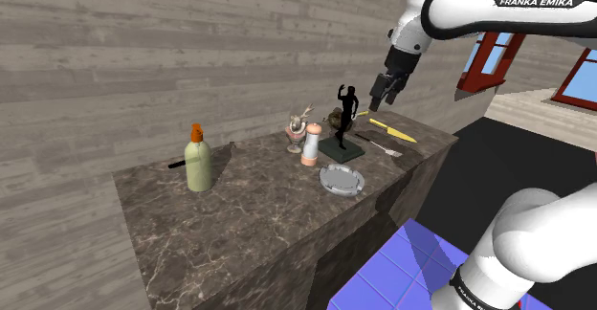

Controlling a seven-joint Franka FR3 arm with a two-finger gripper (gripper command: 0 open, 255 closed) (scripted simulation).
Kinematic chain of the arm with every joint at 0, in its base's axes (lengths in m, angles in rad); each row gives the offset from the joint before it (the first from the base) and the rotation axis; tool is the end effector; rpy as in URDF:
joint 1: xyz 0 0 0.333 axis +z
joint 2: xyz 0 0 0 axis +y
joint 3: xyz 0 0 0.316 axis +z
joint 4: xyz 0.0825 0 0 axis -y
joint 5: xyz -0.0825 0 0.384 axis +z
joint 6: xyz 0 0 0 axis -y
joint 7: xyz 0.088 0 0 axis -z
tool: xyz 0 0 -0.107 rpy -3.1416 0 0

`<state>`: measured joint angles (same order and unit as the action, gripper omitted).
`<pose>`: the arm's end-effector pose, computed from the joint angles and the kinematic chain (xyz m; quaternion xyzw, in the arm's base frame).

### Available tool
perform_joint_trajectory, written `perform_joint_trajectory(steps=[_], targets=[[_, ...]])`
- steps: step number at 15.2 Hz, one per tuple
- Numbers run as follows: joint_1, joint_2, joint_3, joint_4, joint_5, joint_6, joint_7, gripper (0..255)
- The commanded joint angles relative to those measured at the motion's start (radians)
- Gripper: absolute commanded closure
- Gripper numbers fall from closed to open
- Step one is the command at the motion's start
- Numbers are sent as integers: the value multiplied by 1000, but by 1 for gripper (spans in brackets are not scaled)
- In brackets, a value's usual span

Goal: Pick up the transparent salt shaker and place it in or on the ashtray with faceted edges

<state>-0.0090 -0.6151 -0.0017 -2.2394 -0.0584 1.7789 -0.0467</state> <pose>0.3763 -0.0092 0.6085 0.9964 0.0219 0.0763 0.0307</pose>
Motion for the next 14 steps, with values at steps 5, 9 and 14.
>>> perform_joint_trajectory(steps=[5,9,14], targets=[[-11,222,-22,88,7,116,3,0],[-17,375,-36,175,18,169,1,0],[-26,570,-52,313,39,210,-5,0]])
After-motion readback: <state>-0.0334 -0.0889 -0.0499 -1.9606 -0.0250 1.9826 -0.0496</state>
